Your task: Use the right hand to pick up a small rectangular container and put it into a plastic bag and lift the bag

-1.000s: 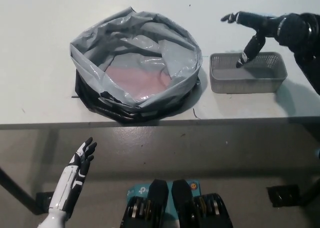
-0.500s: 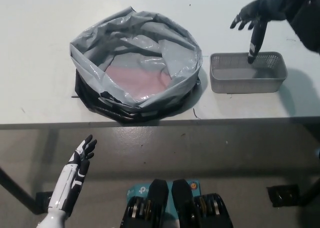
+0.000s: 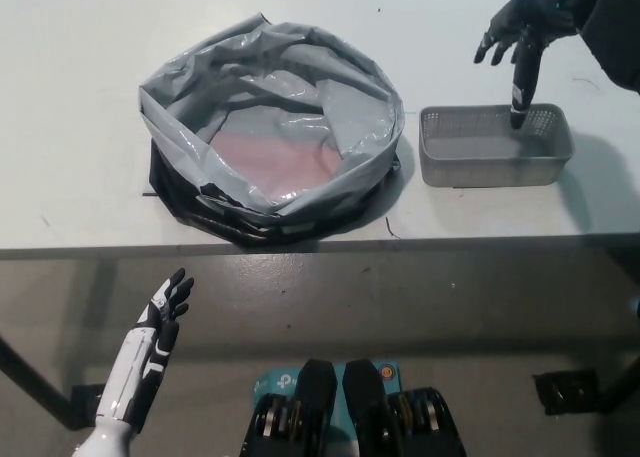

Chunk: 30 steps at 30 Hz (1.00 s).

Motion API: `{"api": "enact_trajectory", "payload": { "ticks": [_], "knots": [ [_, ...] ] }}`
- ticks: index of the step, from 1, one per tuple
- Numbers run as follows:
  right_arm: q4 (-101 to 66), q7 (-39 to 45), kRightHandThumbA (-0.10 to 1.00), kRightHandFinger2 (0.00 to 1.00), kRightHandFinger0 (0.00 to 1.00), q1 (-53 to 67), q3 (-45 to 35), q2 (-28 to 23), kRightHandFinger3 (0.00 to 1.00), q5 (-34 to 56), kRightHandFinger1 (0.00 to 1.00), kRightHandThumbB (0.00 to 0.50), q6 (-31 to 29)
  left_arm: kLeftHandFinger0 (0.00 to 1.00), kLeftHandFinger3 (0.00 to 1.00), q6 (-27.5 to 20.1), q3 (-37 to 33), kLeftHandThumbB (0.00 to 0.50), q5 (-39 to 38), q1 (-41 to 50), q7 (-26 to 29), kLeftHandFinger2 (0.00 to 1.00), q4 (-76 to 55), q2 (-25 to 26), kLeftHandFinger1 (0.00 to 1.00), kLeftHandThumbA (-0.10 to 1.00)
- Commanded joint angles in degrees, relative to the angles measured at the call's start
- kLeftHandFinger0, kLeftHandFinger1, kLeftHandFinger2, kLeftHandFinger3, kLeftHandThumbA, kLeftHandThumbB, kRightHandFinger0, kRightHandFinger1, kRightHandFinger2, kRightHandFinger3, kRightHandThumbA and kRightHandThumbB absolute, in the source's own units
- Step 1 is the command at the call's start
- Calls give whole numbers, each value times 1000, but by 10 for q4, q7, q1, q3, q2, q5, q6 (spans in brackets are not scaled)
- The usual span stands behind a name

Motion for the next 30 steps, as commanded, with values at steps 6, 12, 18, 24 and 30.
{"api": "enact_trajectory", "payload": {
  "ticks": [6, 12, 18, 24, 30],
  "knots": [
    [19, -6, 1000, 1000, 1000, -6, 22, 6, 1000, -40, 1000, 417, -45, 1000, 1000, -20, -1, 268, 5, -5, -7, 1000, -21, 3, 1000, 1000],
    [24, -28, 1000, 1000, 1000, 16, 16, 15, 1000, -41, 1000, 393, -72, 1000, 1000, -21, -1, 264, 2, -3, -8, 1000, -21, 2, 1000, 1000],
    [46, -24, 1000, 1000, 1000, 20, 17, 32, 1000, -48, 1000, 384, -68, 1000, 1000, -18, 0, 254, 1, -7, -10, 1000, -21, 2, 1000, 1000],
    [73, -23, 1000, 1000, 1000, 18, 11, 49, 1000, -45, 1000, 347, -78, 1000, 1000, -18, 0, 255, 0, -7, -12, 1000, -23, 1, 1000, 1000],
    [83, -31, 1000, 1000, 1000, 5, 10, 53, 1000, -52, 1000, 359, -82, 1000, 1000, -19, 2, 252, -2, -9, -13, 1000, -22, 2, 1000, 1000]
  ]
}}
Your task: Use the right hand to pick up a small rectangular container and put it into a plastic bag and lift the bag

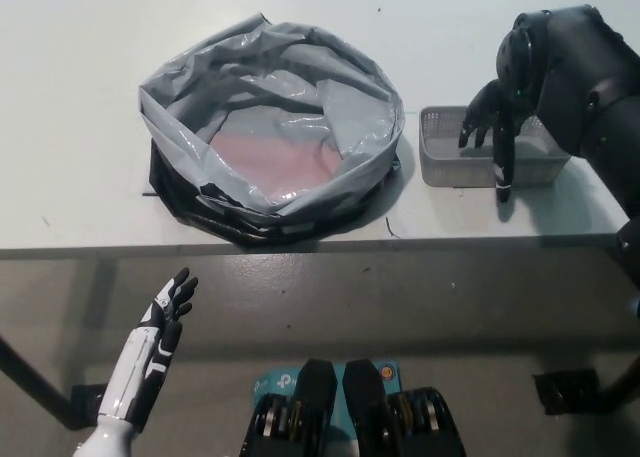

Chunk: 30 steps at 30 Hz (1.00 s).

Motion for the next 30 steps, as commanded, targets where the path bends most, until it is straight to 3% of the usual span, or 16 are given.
{"api": "enact_trajectory", "payload": {
  "ticks": [1, 5, 10, 20, 30],
  "knots": [
    [-3, -17, 1000, 1000, 1000, -47, -10, -9, 1000, -9, 1000, 357, -9, 1000, 1000, -18, 2, 252, -4, -8, -4, 1000, -21, 1, 1000, 1000],
    [-17, -19, 1000, 1000, 1000, -63, -10, -14, 1000, -15, 1000, 413, -13, 1000, 1000, -13, 3, 265, -1, -7, -3, 1000, -23, 1, 1000, 1000],
    [-91, -40, 1000, 1000, 1000, -70, -14, -33, 1000, -34, 1000, 499, 33, 1000, 1000, -14, 2, 256, 0, -6, -2, 1000, -23, 1, 1000, 1000],
    [-192, -28, 1000, 1000, 1000, -48, -43, -60, 1000, -45, 1000, 500, 103, 1000, 1000, -20, 1, 254, 1, -5, -3, 1000, -20, 2, 1000, 1000],
    [-166, -36, 1000, 1000, 1000, -37, -32, -50, 1000, -54, 1000, 499, 73, 1000, 1000, -11, 2, 265, -1, -8, -4, 1000, -24, 1, 1000, 1000]
  ]
}}
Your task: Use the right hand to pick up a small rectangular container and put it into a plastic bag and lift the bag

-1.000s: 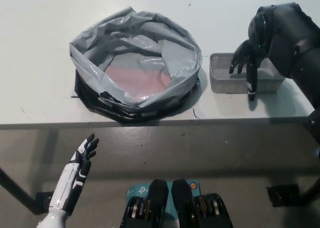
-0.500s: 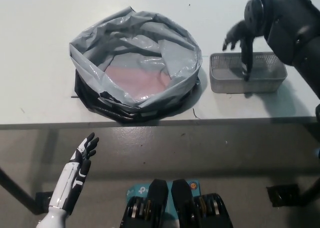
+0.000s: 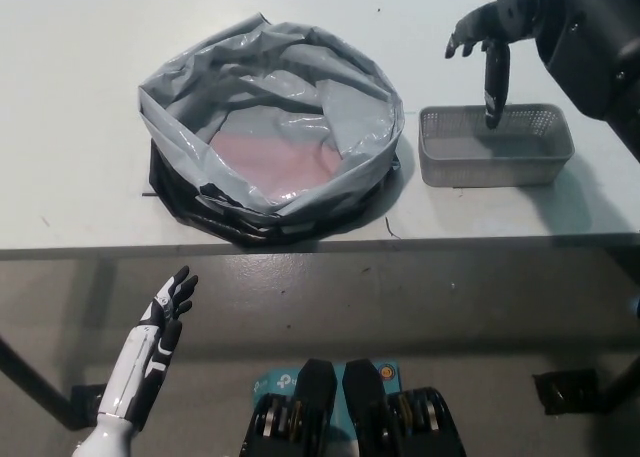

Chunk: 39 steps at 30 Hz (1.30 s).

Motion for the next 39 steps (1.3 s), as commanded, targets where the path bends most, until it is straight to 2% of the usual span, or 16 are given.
{"api": "enact_trajectory", "payload": {
  "ticks": [1, 4, 25, 34, 39],
  "knots": [
    [21, -15, 1000, 1000, 1000, -26, -2, 0, 1000, -10, 1000, 486, -17, 1000, 1000, -12, 1, 262, 1, -7, -4, 1000, -23, 2, 1000, 1000],
    [42, -26, 1000, 1000, 1000, -23, 0, 5, 1000, -10, 1000, 500, -32, 1000, 1000, -15, 1, 253, -1, -6, -4, 1000, -22, 2, 1000, 1000],
    [205, -104, 1000, 1000, 1000, -40, -39, 35, 1000, 21, 1000, 498, -80, 1000, 1000, -16, 1, 263, -1, 0, -5, 1000, -25, 1, 1000, 1000],
    [217, -151, 1000, 1000, 1000, -36, -64, 46, 1000, 30, 1000, 500, -40, 1000, 1000, -13, 2, 264, -6, -3, -7, 1000, -27, 1, 1000, 1000],
    [219, -156, 1000, 1000, 1000, -33, -67, 47, 1000, 27, 1000, 500, -40, 1000, 1000, -12, 2, 257, -3, -6, -6, 1000, -27, 2, 1000, 1000]
  ]
}}
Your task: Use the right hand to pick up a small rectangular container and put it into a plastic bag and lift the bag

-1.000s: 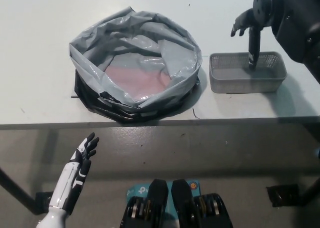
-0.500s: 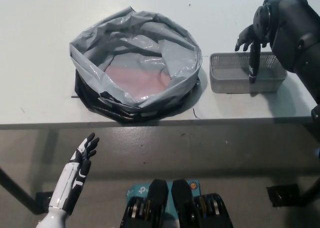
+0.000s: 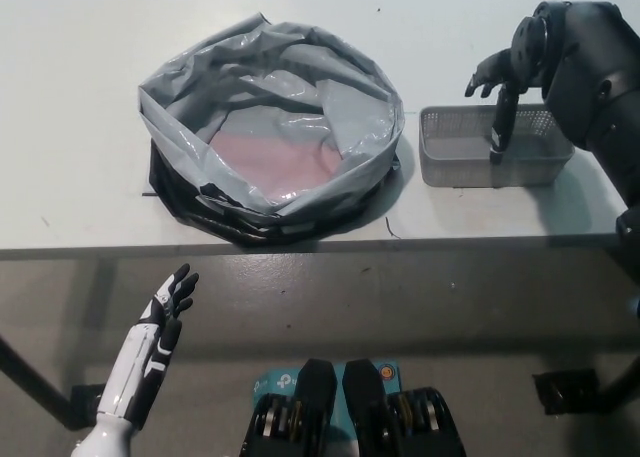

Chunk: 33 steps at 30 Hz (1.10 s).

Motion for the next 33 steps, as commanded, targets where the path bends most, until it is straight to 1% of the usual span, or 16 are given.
{"api": "enact_trajectory", "payload": {
  "ticks": [1, 4, 7, 11, 20, 21, 23, 25, 26, 27, 28, 29, 30, 31, 32, 33],
  "knots": [
    [1, -32, 1000, 1000, 1000, -33, -9, -5, 1000, 6, 1000, 498, -4, 1000, 1000, -12, 2, 256, -4, -8, -5, 1000, -16, 2, 1000, 1000],
    [7, -33, 1000, 1000, 1000, -26, 7, 1, 1000, -7, 1000, 500, -34, 1000, 1000, -18, 2, 256, -5, -9, -5, 1000, -14, 2, 1000, 1000],
    [9, -27, 1000, 1000, 1000, -18, 13, 6, 1000, -9, 1000, 473, -48, 1000, 1000, -17, 1, 259, -6, -9, -5, 1000, -14, 1, 1000, 1000],
    [17, -55, 1000, 1000, 1000, 2, 11, 18, 1000, -6, 1000, 472, -17, 1000, 1000, -15, 1, 264, -4, -11, -5, 1000, -16, 0, 1000, 1000],
    [36, -40, 1000, 1000, 1000, 19, 20, 27, 1000, -10, 1000, 460, -18, 1000, 1000, -16, 2, 256, -9, -21, -9, 1000, -12, 3, 1000, 994],
    [37, -41, 1000, 1000, 1000, 19, 19, 26, 1000, -8, 1000, 421, -15, 1000, 1000, -15, 2, 258, -9, -22, -9, 1000, -12, 3, 1000, 993],
    [41, -45, 1000, 1000, 1000, 32, 21, 25, 1000, -10, 1000, 444, -8, 1000, 1000, -16, 1, 266, -6, -23, -9, 1000, -12, 2, 1000, 988],
    [42, -45, 983, 1000, 1000, 36, 19, 25, 1000, -7, 1000, 436, -8, 1000, 1000, -16, 1, 269, -7, -22, -10, 1000, -13, 3, 1000, 988],
    [42, -61, 946, 1000, 1000, 39, 26, 25, 1000, -14, 1000, 465, -7, 1000, 1000, -16, 1, 269, -7, -22, -10, 1000, -13, 3, 1000, 987],
    [39, -123, 709, 1000, 1000, 50, 32, 27, 1000, -25, 1000, 446, 3, 1000, 1000, -17, 1, 270, -8, -23, -11, 1000, -11, 3, 1000, 985],
    [38, -149, 655, 1000, 1000, 55, 32, 27, 1000, -27, 1000, 453, 4, 1000, 1000, -17, 2, 270, -9, -23, -11, 1000, -10, 3, 1000, 984],
    [32, -224, 289, 863, 754, 68, 15, 23, 1000, -15, 788, 306, -4, 1000, 1000, -19, 2, 264, -8, -23, -10, 1000, -8, 2, 1000, 979],
    [26, -280, 100, 531, 463, 77, 7, 18, 1000, -10, 447, 239, -16, 1000, 1000, -19, 2, 263, -8, -23, -10, 1000, -8, 2, 1000, 978],
    [25, -298, 5, 431, 248, 80, 7, 16, 1000, -12, 287, 247, -21, 1000, 1000, -19, 2, 262, -8, -23, -10, 1000, -8, 2, 1000, 978],
    [21, -351, -78, 433, 263, 82, 12, 10, 951, -21, 292, 248, -38, 1000, 1000, -17, 3, 262, -9, -29, -10, 1000, -9, 2, 1000, 978],
    [19, -371, -99, 395, 290, 82, 9, 8, 852, -20, 292, 225, -46, 1000, 1000, -15, 3, 264, -10, -31, -10, 1000, -10, 3, 1000, 978]
  ]
}}
